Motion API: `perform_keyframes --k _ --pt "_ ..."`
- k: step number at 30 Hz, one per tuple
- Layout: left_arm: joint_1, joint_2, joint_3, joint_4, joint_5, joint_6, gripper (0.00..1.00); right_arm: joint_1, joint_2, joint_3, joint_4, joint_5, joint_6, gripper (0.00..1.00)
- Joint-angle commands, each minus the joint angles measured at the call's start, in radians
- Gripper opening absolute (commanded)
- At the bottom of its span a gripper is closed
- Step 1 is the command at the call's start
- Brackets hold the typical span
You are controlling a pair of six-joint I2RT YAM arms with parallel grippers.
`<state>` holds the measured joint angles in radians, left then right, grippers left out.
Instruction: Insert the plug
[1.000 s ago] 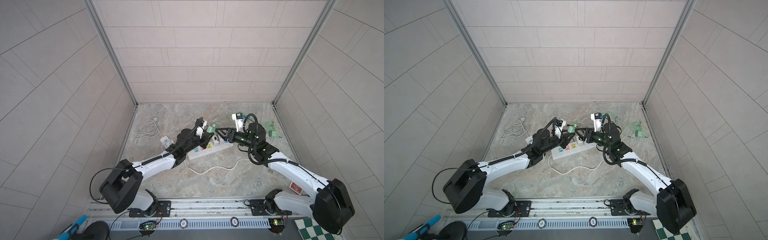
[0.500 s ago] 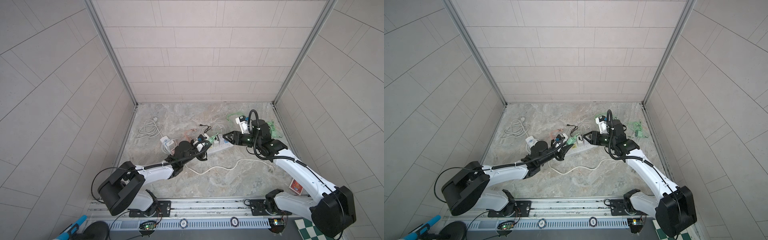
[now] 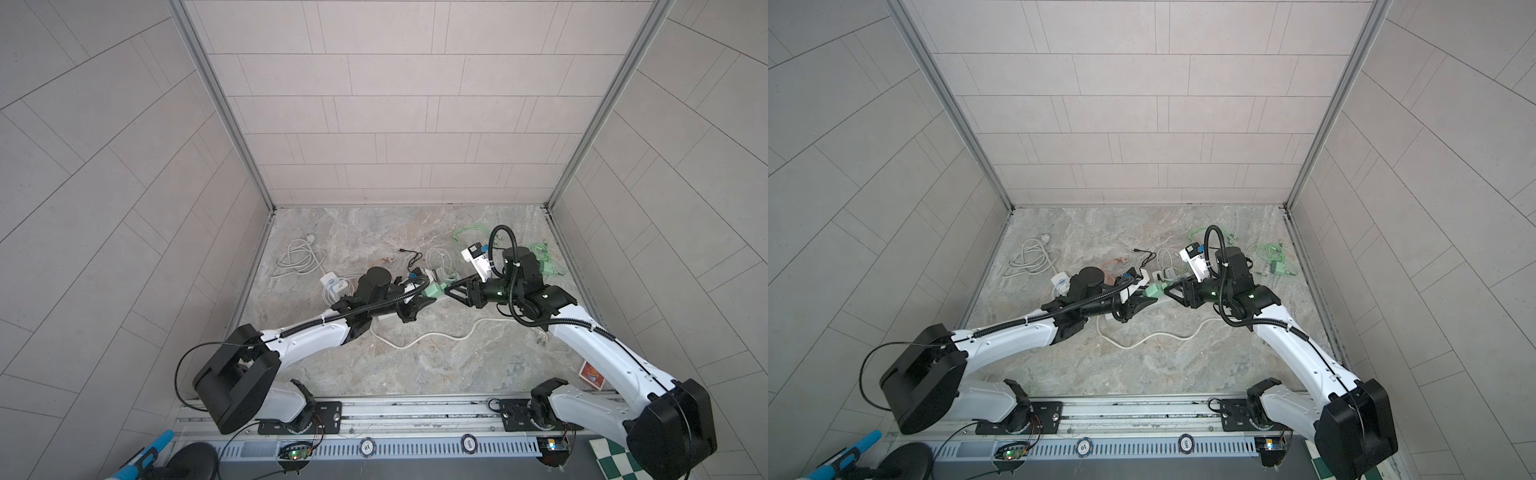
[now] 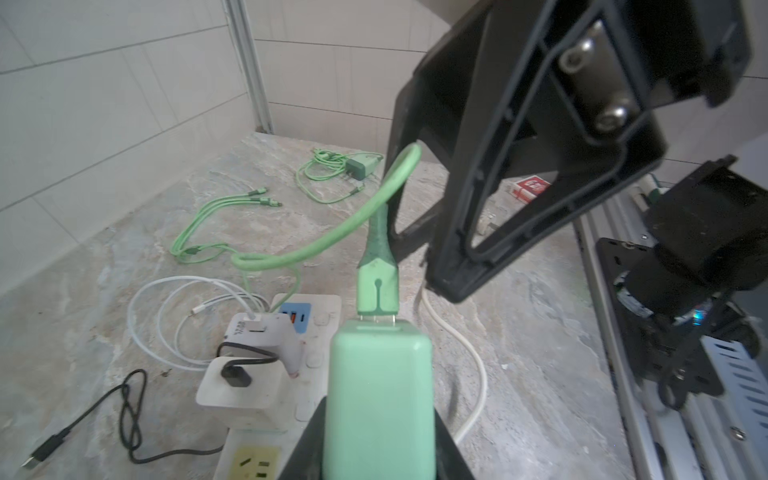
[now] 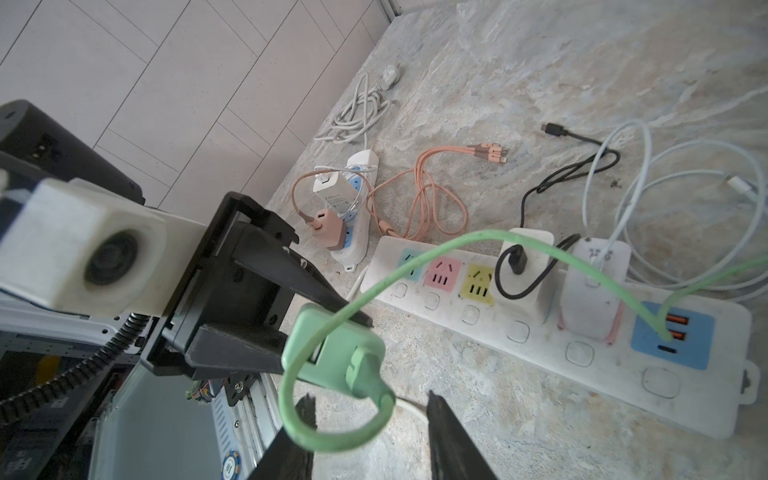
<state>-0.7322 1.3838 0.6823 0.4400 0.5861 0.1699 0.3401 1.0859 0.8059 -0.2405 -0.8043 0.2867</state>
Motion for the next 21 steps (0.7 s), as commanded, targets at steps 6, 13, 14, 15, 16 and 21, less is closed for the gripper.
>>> perform_keyframes --k 6,13,14,15,16,21 --pt "0.074 -0.006 0.034 -0.006 0.279 -0.101 0.22 0.05 -0.029 0.005 0.016 -0.043 -0.113 0.44" --pt "0.122 -0.007 0.079 -0.087 0.397 -0.113 0.22 0.127 -0.021 0.009 0.012 -0.033 -0.164 0.48" --pt "0.122 -0.008 0.079 -0.086 0.41 -0.113 0.21 0.133 -0.021 0.014 0.015 -0.028 -0.167 0.48" --pt "0.121 -0.012 0.076 -0.084 0.415 -0.113 0.22 0.137 -0.018 0.02 0.012 -0.018 -0.17 0.48" --pt "0.121 -0.014 0.073 -0.084 0.417 -0.114 0.21 0.136 -0.015 0.027 0.005 -0.012 -0.176 0.48" --pt "0.123 -0.025 0.066 -0.116 0.412 -0.092 0.21 0.137 0.006 0.069 -0.022 -0.02 -0.207 0.48"
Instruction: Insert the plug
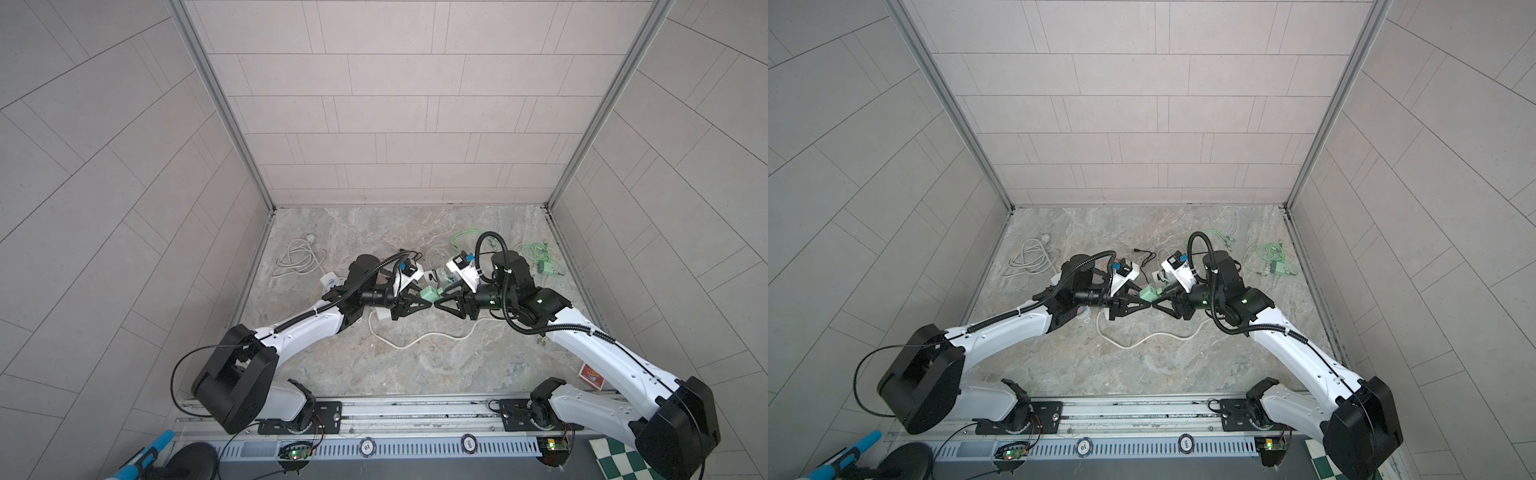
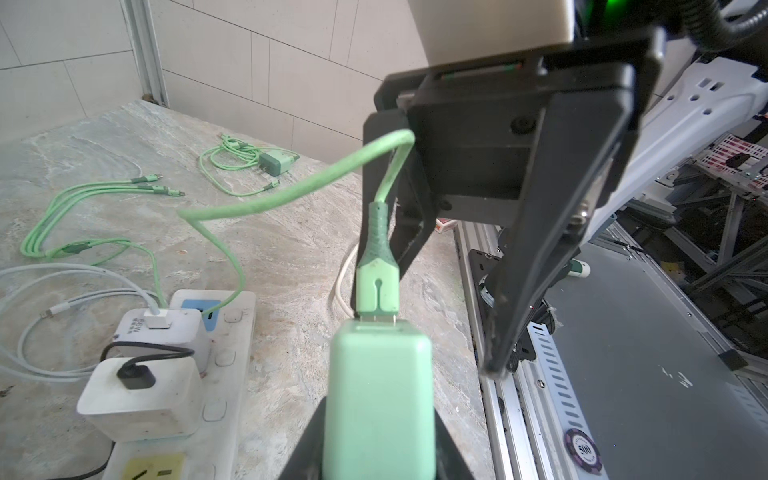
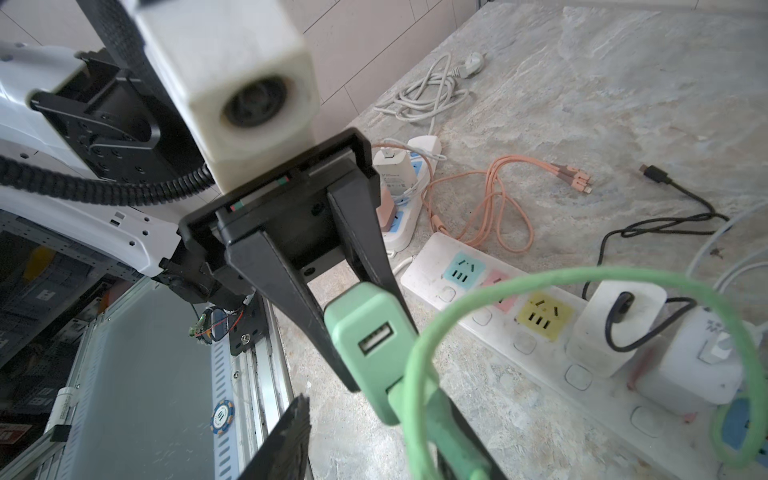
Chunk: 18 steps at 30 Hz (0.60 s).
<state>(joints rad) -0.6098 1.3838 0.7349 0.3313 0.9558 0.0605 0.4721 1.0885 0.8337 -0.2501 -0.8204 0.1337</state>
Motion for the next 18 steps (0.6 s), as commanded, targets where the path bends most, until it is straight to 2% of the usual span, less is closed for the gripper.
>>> perform_keyframes --k 1,11,18 --pt "0.0 -0.026 0.014 -0.008 0.043 0.018 0.21 0.004 0.006 0.047 -0.015 -0.005 -0.058 0.48" --pt "0.001 -0.034 0.02 -0.009 0.098 0.001 0.21 0.004 0.062 0.041 0.038 -0.119 -0.06 0.46" --pt "0.005 -0.029 0.028 -0.026 0.128 -0.001 0.2 0.006 0.062 0.034 0.041 -0.15 -0.064 0.43"
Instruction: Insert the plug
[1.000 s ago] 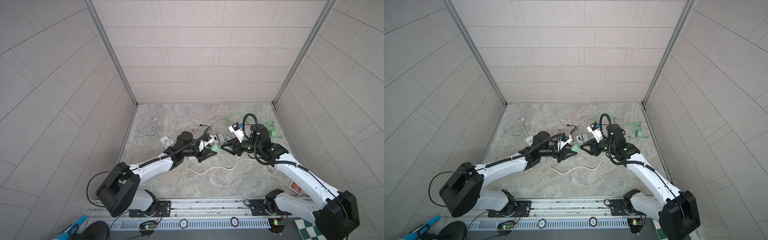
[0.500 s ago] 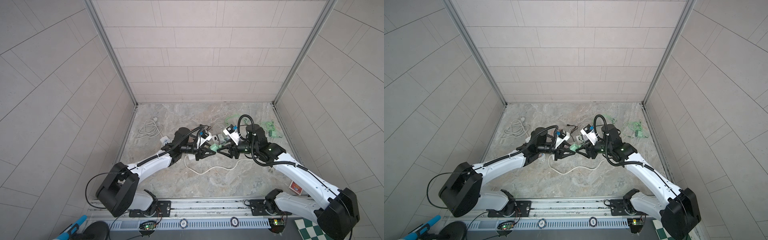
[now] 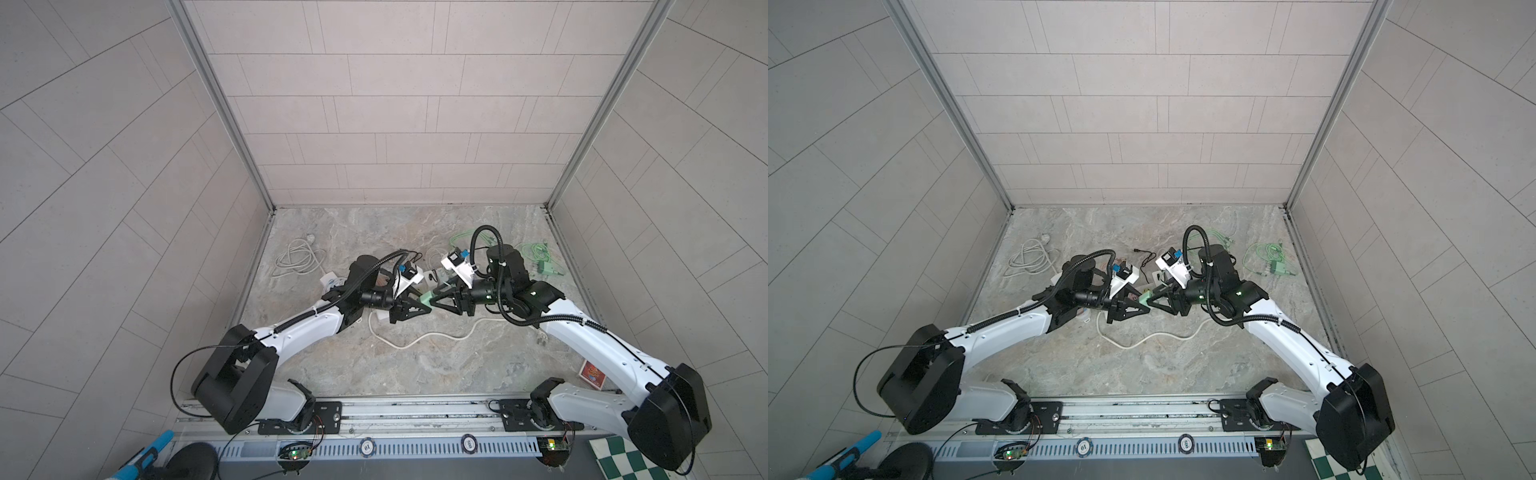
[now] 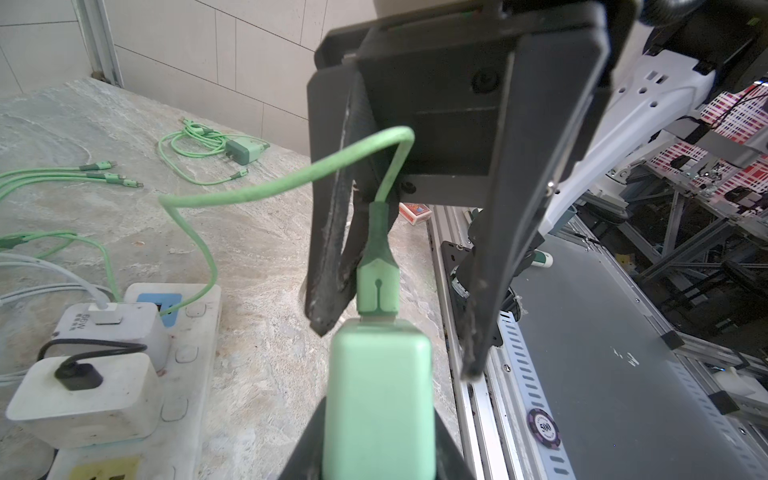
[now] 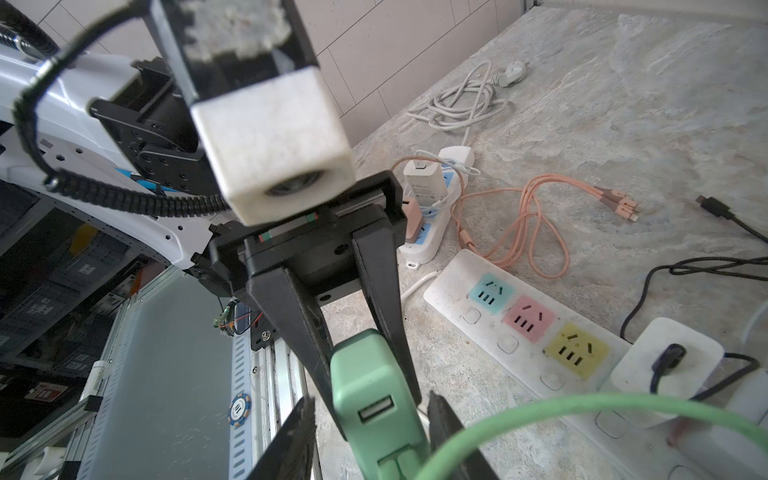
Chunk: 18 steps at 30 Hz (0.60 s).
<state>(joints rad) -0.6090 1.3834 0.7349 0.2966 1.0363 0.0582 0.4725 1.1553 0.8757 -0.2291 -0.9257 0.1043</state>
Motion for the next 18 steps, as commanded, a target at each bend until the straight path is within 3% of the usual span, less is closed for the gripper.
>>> perform_keyframes --k 1,18 --pt "0.006 -0.027 0.03 0.007 0.053 0.002 0.2 0.006 -0.002 -0.007 0.01 -0.047 -0.043 0.43" --pt "0.038 -0.045 0.044 -0.027 0.07 0.009 0.2 0.023 0.015 -0.03 0.012 -0.036 -0.052 0.39"
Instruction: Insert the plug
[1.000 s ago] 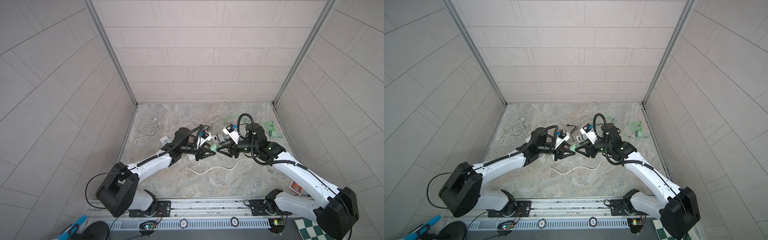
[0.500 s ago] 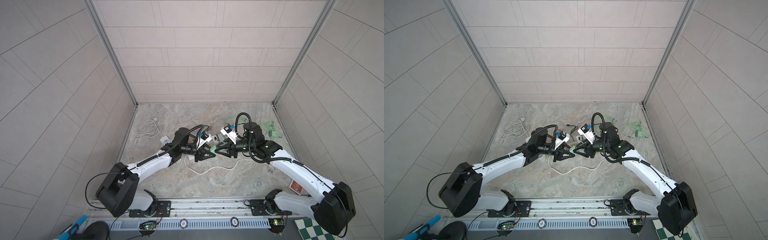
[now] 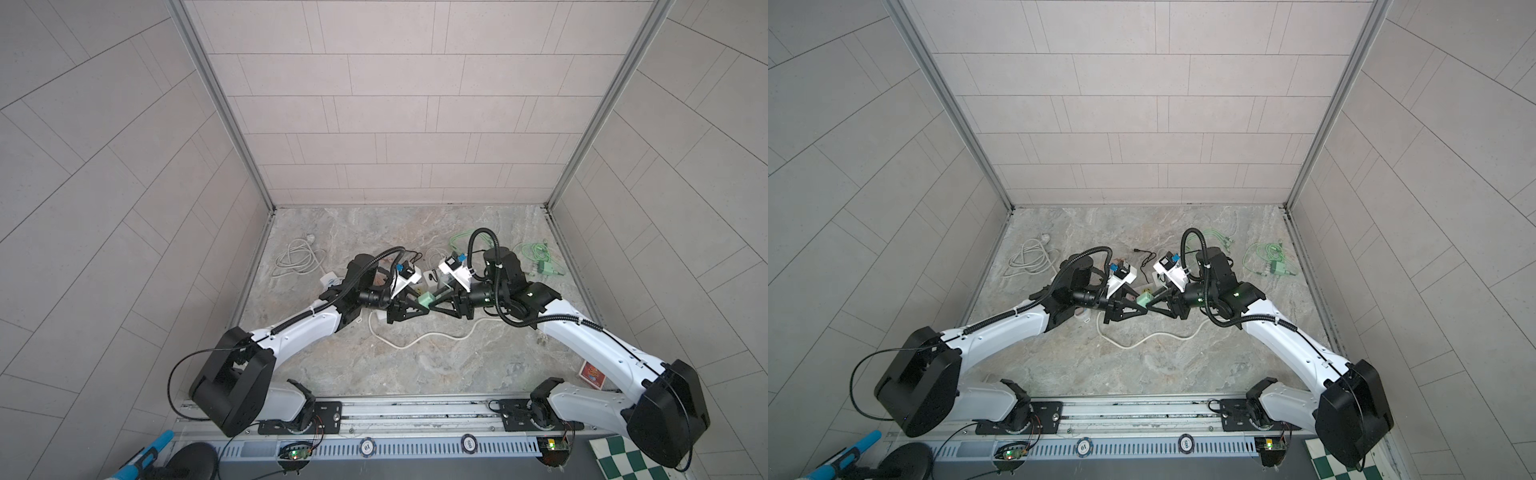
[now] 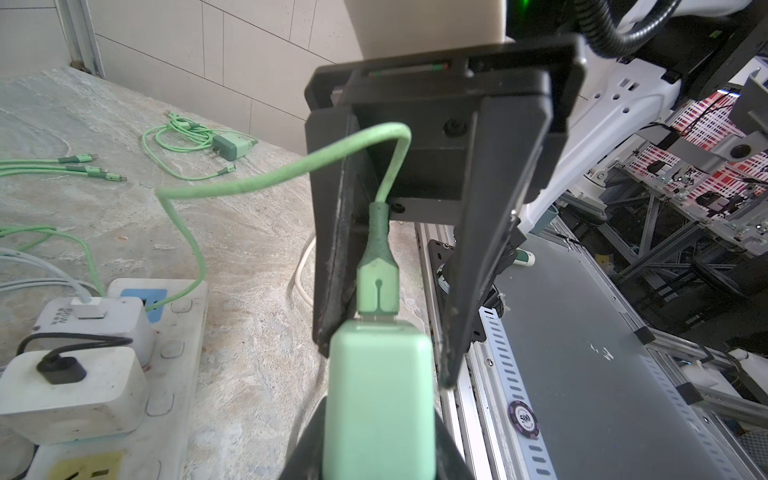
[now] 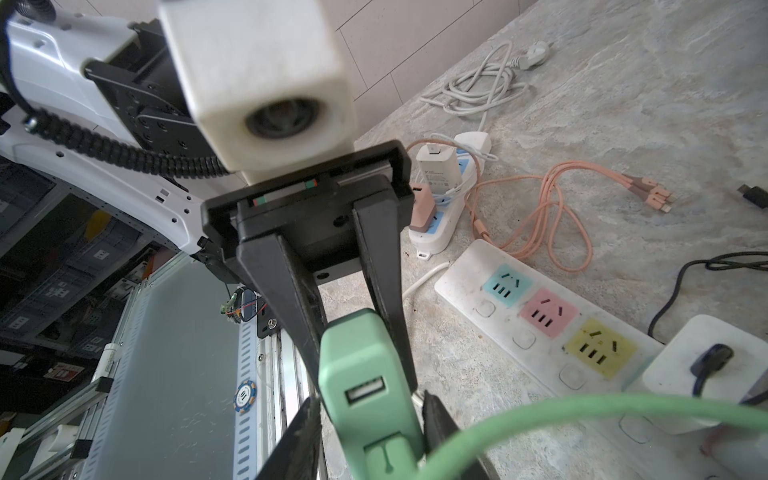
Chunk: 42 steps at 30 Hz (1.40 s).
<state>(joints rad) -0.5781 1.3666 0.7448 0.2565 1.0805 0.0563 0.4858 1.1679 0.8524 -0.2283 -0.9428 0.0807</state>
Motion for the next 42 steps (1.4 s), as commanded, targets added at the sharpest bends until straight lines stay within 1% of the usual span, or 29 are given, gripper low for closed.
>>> perform_keyframes --k 1,9,12,13,16,17,19,21,23,26,27,29,31,32,34,36,37,40,42 --pt "0.007 -0.027 0.033 0.013 0.026 0.012 0.2 0.01 0.001 -0.007 0.016 -0.019 -0.024 0.38" --pt "0.007 -0.005 0.039 0.012 0.033 0.008 0.2 0.017 -0.004 0.0 0.074 -0.037 0.014 0.38" --pt "0.007 0.001 0.04 0.012 0.036 0.005 0.2 0.024 0.006 -0.001 0.104 -0.047 0.03 0.35" --pt "0.007 0.001 0.04 0.013 0.035 0.004 0.2 0.026 0.011 0.0 0.107 -0.05 0.031 0.33" --pt "0.007 0.003 0.039 0.011 0.025 0.001 0.23 0.04 0.022 0.002 0.107 -0.05 0.027 0.19" --pt "0.007 0.003 0.041 0.008 0.017 0.0 0.26 0.043 0.024 0.002 0.107 -0.05 0.025 0.15" --pt "0.007 0.0 0.04 0.006 -0.001 0.0 0.35 0.045 0.023 0.005 0.097 -0.046 0.025 0.09" --pt "0.008 -0.002 0.041 0.0 -0.025 -0.001 0.45 0.046 0.015 0.004 0.094 -0.012 0.036 0.05" --pt "0.009 -0.004 0.045 -0.01 -0.04 0.003 0.47 0.045 0.007 0.004 0.081 0.026 0.046 0.03" --pt "0.013 -0.007 0.05 -0.019 -0.086 -0.011 0.65 0.045 -0.002 0.015 0.047 0.135 0.068 0.0" --pt "0.018 -0.009 0.049 -0.019 -0.095 -0.017 0.68 0.045 -0.007 0.018 0.04 0.166 0.077 0.0" --pt "0.023 -0.016 0.044 -0.016 -0.113 -0.029 0.7 0.044 -0.022 0.013 0.048 0.202 0.093 0.0" --pt "0.027 -0.027 0.032 -0.013 -0.139 -0.037 0.78 0.044 -0.041 0.012 0.056 0.244 0.113 0.0" --pt "0.029 -0.037 0.026 -0.015 -0.173 -0.045 0.81 0.044 -0.049 0.016 0.058 0.266 0.123 0.0" --pt "0.038 -0.054 0.011 -0.016 -0.235 -0.063 0.82 0.045 -0.049 0.033 0.047 0.29 0.138 0.0" --pt "0.043 -0.076 -0.008 -0.019 -0.362 -0.101 0.86 0.048 -0.029 0.062 0.013 0.328 0.143 0.0" --pt "0.044 -0.089 -0.02 -0.023 -0.416 -0.122 0.91 0.056 -0.015 0.075 -0.015 0.365 0.142 0.0" --pt "0.047 -0.137 -0.047 -0.061 -0.594 -0.171 0.95 0.082 0.039 0.109 -0.066 0.49 0.143 0.0" --pt "0.047 -0.17 -0.053 -0.1 -0.723 -0.209 0.96 0.098 0.089 0.13 -0.082 0.543 0.15 0.0"
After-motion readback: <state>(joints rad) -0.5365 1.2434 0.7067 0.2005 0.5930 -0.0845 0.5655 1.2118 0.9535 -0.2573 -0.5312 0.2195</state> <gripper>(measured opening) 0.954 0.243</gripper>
